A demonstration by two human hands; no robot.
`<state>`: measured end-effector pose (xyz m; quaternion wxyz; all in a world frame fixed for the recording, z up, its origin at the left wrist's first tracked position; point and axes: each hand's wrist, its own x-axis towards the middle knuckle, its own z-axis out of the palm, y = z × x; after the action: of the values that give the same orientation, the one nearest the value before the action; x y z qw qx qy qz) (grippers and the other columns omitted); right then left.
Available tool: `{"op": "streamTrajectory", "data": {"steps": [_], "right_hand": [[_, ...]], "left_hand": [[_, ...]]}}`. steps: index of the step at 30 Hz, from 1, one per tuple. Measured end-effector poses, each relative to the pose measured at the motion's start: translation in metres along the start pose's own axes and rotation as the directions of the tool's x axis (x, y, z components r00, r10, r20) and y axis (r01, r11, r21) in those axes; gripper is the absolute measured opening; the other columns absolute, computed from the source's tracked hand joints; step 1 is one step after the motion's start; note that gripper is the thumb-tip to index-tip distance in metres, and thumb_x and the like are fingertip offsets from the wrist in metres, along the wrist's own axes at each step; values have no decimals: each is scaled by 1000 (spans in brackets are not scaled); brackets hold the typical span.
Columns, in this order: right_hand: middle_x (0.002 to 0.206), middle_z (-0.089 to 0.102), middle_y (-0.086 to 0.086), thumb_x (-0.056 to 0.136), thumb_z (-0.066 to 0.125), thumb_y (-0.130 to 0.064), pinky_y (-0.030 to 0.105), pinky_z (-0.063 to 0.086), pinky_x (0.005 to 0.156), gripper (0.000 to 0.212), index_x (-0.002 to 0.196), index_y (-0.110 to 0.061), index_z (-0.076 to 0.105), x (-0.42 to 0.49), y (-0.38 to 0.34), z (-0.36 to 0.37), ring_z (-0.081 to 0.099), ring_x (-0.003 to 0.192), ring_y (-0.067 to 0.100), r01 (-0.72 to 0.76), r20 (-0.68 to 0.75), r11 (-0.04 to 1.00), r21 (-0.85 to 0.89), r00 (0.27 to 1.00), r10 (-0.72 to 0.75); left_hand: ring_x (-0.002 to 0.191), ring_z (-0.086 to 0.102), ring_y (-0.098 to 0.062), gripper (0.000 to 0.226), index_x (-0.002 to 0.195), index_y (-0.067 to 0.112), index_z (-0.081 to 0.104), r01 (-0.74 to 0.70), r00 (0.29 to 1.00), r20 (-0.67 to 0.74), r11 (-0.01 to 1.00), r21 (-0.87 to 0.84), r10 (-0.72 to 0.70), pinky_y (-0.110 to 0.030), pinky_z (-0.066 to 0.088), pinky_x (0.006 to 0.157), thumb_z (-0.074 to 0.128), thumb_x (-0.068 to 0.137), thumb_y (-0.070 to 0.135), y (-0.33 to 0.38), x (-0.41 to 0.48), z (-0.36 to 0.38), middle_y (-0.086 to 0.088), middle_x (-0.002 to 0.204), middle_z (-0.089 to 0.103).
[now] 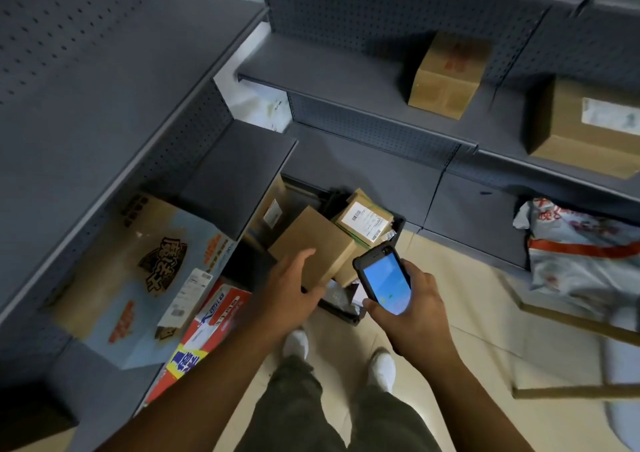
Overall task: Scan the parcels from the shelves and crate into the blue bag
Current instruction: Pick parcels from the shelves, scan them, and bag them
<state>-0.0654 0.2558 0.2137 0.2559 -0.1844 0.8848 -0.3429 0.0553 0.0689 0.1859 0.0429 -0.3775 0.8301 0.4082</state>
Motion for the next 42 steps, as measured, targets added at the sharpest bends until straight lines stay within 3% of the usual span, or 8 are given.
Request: {"op": "streamTrajectory", "data": {"steps": [6,10,16,20,26,30,38,42], "right_hand": [[116,45,-12,63,89,-42,19,40,78,87,136,-26,44,53,29,39,43,100,6,-80,-80,997,-16,994,78],[118,51,-3,63,91,-30,15,38,72,87,138,-20,47,87,51,73,45,97,9,-68,-56,997,-46,996,65],[116,54,1,62,92,-27,8,31,70,87,138,-15,50,131,81,131,44,96,10,-74,-31,996,-55,997,72],[113,62,10,59,93,-17,37,48,82,81,132,-10,58,148,106,166,57,101,31,-125,-56,991,-40,991,123],[113,63,8,54,95,-26,35,46,86,87,131,-11,58,155,153,213,57,99,27,-221,8,968,-120,975,224],[119,57,2,59,93,-32,28,42,85,90,136,-19,50,154,168,221,45,96,12,-277,55,955,-102,957,284],[119,62,9,60,93,-27,33,45,89,85,133,-11,54,159,165,216,55,103,24,-256,95,963,-91,960,264],[112,62,8,60,93,-21,17,36,74,81,131,-9,56,158,162,217,54,96,20,-213,89,974,-71,972,219]], "left_hand": [[138,44,-27,67,150,24,41,75,996,40,985,155,-82,-43,44,112,69,90,16,-56,80,38,-6,152,43],[129,50,-26,63,147,27,43,101,993,34,959,265,-114,-36,43,105,69,89,27,-103,138,77,-5,142,51],[137,40,-27,83,153,36,22,129,980,106,947,294,-166,-41,48,104,72,86,47,-168,211,154,-3,155,33],[155,6,-38,105,157,42,2,217,946,146,899,382,-290,-59,36,115,71,81,63,-215,245,193,-5,169,1],[153,-23,-39,134,153,49,-23,163,958,143,880,446,-250,-71,23,117,79,68,69,-259,269,231,-2,168,-22],[152,-20,-45,140,150,49,-27,136,960,152,871,473,-233,-76,21,113,81,64,70,-270,280,240,-1,167,-23],[153,-7,-43,136,151,51,-21,149,967,118,879,453,-225,-75,32,109,80,63,73,-271,286,239,2,167,-13],[152,2,-44,133,153,50,-20,135,976,85,863,486,-200,-71,37,107,76,65,75,-277,285,241,-3,168,-6]]}}
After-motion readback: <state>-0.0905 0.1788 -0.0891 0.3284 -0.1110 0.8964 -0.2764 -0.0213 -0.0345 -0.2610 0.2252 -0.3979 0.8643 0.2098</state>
